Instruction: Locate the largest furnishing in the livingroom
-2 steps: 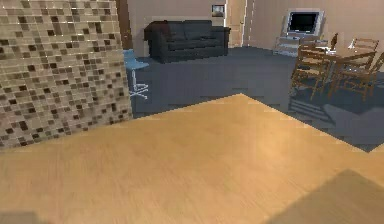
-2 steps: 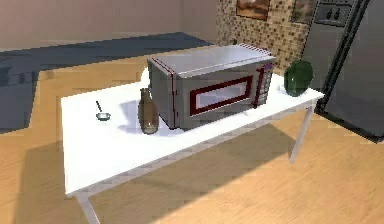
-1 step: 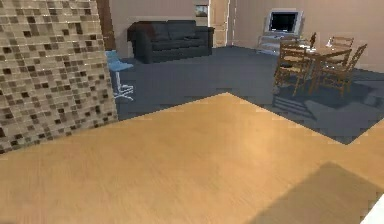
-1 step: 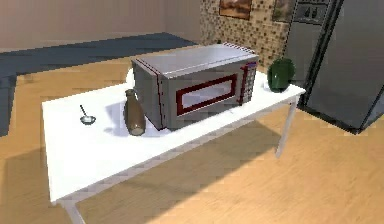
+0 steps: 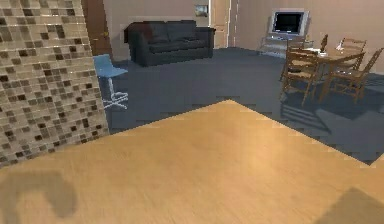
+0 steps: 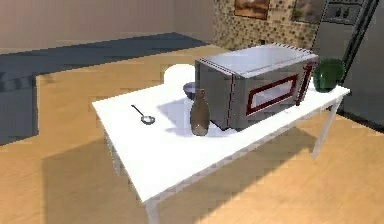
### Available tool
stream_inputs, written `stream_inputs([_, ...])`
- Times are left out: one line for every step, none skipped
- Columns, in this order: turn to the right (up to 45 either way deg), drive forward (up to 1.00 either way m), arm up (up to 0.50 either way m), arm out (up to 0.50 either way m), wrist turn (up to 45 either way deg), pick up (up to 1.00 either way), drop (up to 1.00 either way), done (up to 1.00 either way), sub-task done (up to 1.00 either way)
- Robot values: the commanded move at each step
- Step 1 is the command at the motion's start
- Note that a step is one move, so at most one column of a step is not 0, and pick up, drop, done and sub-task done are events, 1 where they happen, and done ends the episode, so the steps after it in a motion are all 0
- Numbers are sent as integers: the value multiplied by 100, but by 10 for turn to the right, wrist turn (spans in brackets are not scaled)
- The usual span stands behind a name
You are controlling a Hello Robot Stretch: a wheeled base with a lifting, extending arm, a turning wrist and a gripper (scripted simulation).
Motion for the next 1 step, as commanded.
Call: stream_inputs([90, 0, 0, 0, 0, 0, 0, 0, 0])
